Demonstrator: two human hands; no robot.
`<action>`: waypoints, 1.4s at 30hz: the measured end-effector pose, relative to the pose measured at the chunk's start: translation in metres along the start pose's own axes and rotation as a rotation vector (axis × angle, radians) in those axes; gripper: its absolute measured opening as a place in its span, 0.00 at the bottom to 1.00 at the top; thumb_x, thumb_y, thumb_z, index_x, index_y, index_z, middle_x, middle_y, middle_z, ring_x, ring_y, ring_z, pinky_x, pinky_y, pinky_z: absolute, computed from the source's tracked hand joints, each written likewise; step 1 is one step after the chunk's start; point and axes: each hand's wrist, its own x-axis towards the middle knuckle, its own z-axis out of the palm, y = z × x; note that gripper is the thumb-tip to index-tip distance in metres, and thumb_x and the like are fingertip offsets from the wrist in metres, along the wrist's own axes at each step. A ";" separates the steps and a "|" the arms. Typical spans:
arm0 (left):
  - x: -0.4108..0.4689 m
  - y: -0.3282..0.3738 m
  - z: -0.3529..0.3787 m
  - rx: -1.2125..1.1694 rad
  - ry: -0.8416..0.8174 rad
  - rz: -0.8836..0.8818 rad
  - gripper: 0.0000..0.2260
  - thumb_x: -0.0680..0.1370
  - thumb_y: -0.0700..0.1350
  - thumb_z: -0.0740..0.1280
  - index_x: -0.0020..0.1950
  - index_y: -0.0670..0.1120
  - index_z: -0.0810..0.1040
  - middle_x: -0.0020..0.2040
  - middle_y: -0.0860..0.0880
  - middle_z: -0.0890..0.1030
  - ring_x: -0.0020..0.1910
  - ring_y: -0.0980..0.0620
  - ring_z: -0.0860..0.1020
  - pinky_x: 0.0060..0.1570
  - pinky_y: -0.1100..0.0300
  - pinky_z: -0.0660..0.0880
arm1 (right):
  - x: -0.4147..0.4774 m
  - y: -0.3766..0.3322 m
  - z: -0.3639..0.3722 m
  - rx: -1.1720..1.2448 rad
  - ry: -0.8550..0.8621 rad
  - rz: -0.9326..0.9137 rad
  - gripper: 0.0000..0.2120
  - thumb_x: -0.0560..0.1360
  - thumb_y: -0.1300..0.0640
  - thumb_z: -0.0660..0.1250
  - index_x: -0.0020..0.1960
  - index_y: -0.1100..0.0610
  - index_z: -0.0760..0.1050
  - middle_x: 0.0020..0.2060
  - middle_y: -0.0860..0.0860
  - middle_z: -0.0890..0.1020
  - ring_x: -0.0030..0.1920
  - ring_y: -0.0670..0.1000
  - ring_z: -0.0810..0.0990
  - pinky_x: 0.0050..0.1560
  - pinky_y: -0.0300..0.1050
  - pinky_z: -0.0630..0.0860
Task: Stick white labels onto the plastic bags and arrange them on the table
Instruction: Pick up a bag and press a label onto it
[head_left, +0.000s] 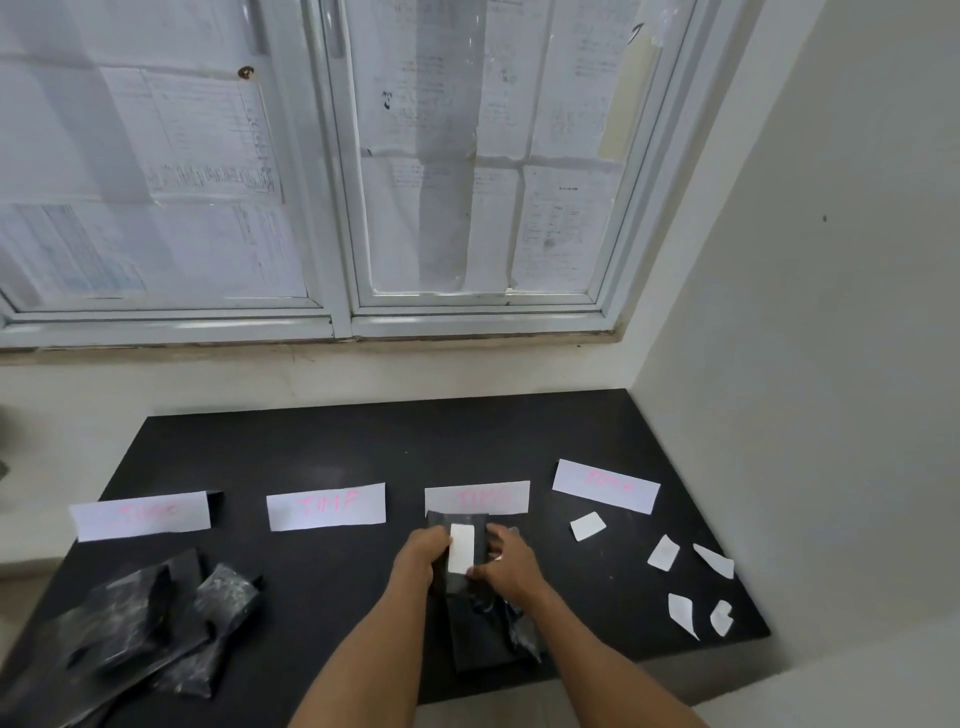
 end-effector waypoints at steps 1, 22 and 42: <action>-0.001 -0.002 -0.001 0.011 0.008 -0.009 0.08 0.79 0.36 0.60 0.56 0.36 0.76 0.43 0.40 0.79 0.41 0.43 0.78 0.44 0.52 0.77 | -0.002 0.001 0.003 -0.045 -0.028 0.013 0.32 0.66 0.62 0.74 0.68 0.56 0.68 0.61 0.55 0.78 0.59 0.52 0.78 0.59 0.47 0.78; 0.061 -0.054 -0.010 0.196 0.158 -0.125 0.18 0.80 0.43 0.59 0.67 0.35 0.71 0.64 0.36 0.76 0.61 0.39 0.76 0.58 0.51 0.77 | 0.016 0.017 0.032 -0.391 -0.238 0.044 0.23 0.71 0.55 0.71 0.65 0.56 0.73 0.58 0.53 0.79 0.57 0.52 0.77 0.57 0.42 0.74; 0.003 -0.103 -0.252 -0.006 0.720 0.145 0.16 0.73 0.39 0.64 0.60 0.42 0.75 0.59 0.40 0.77 0.56 0.40 0.76 0.53 0.55 0.72 | 0.007 -0.114 0.249 -0.393 -0.395 -0.093 0.28 0.72 0.61 0.68 0.71 0.57 0.66 0.68 0.56 0.73 0.68 0.54 0.71 0.68 0.43 0.67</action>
